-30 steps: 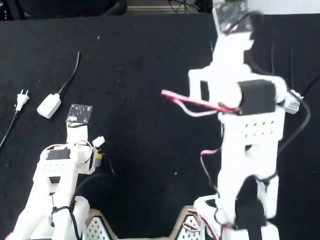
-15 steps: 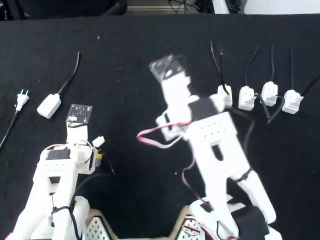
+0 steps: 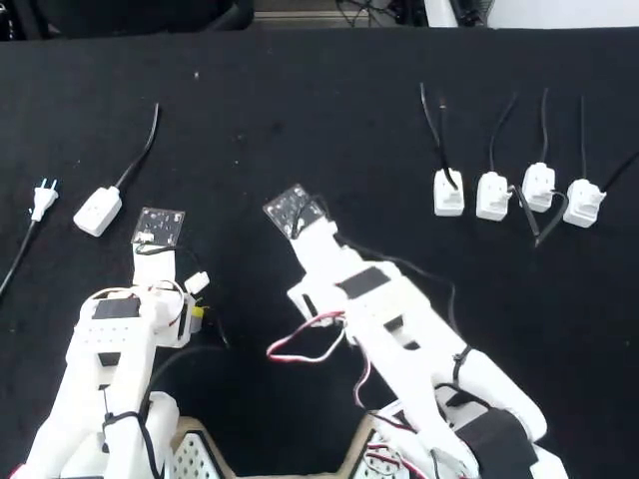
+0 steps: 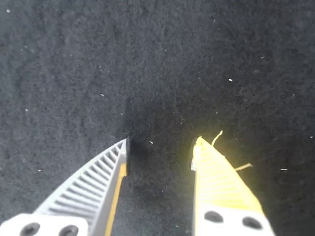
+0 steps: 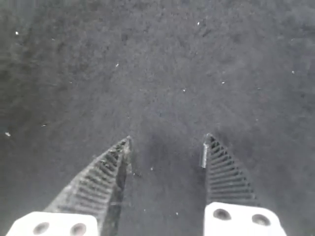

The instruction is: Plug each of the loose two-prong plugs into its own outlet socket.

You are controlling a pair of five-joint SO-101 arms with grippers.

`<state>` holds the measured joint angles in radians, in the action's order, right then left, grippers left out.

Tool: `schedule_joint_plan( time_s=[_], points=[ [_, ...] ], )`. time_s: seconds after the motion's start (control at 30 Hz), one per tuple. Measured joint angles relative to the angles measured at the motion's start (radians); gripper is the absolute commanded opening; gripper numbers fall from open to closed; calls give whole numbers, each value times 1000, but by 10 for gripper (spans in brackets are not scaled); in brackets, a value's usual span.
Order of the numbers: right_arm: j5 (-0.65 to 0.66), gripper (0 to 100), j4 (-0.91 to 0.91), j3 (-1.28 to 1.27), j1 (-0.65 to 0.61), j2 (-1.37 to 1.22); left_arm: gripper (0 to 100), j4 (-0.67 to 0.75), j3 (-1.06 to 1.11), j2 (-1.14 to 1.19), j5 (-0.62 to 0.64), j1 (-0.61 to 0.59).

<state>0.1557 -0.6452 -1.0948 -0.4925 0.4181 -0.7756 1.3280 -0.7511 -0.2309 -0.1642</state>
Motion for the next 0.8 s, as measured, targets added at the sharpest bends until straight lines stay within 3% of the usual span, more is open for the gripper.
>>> schedule_joint_plan(
  time_s=[0.13, 0.27, 0.6, 0.8],
  points=[
    [2, 204, 48, -17, -5, 0, 213, -12, -12, 6, 0, -8],
    [2, 204, 61, -23, -5, 0, 213, -109, -118, 9, -26, -120],
    [2, 204, 61, -23, -5, 0, 217, -287, -574, 14, -216, -428],
    [2, 204, 64, -35, -5, 0, 217, -288, -632, 14, -376, -568]
  ],
)
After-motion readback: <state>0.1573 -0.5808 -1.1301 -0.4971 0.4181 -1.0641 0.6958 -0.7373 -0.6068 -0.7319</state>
